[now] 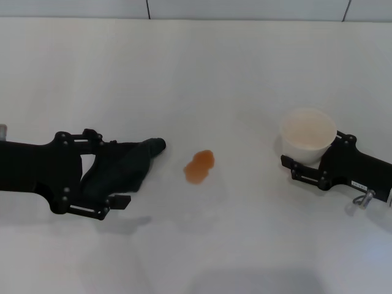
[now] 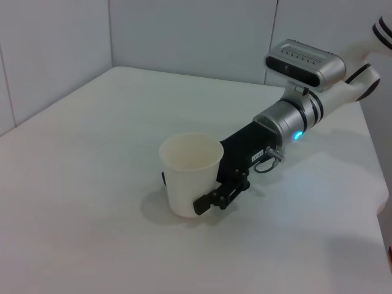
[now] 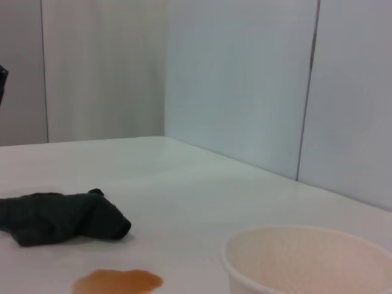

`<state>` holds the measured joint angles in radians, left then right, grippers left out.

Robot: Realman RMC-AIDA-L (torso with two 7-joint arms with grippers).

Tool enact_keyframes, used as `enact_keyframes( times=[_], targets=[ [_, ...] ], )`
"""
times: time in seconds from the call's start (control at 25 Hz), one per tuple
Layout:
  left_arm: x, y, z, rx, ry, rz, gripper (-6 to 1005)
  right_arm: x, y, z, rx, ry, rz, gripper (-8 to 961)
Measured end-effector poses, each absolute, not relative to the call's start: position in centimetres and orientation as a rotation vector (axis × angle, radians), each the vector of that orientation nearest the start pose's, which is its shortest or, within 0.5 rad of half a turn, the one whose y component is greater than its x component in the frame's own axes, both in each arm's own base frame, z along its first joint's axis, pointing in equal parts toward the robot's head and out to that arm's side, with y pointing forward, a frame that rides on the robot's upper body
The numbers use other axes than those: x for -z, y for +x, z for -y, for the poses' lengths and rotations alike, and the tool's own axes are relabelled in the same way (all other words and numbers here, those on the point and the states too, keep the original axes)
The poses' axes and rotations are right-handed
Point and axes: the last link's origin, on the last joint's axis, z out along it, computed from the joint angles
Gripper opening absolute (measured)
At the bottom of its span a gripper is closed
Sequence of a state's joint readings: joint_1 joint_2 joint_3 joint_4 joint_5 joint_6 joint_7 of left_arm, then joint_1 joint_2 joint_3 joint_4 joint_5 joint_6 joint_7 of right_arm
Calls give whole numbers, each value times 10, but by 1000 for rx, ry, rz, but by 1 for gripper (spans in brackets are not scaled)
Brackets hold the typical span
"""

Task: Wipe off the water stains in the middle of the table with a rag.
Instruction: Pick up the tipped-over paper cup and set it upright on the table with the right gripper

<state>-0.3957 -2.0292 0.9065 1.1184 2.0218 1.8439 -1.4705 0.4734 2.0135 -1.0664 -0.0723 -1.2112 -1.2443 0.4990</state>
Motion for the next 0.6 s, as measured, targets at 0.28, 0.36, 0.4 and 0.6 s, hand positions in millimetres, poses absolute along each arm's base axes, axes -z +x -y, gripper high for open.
enact_keyframes(
  times=[0.28,0.36,0.4,0.6],
  targets=[
    [-52,-243,-293,395,-3013,250,887,51,328,-303,-535,-2428,-384,788],
    [-52,-243,-293,395,-3013,250,888,49,330,-301,-533,-2426,-378,789],
    [-52,-243,-293,395,-3013,251,888,48,330,-300,-536,-2422,-378,789],
    [-52,-244,-292,395,-3013,256,888,41,332,-297,-562,-2414,-412,792]
  ],
)
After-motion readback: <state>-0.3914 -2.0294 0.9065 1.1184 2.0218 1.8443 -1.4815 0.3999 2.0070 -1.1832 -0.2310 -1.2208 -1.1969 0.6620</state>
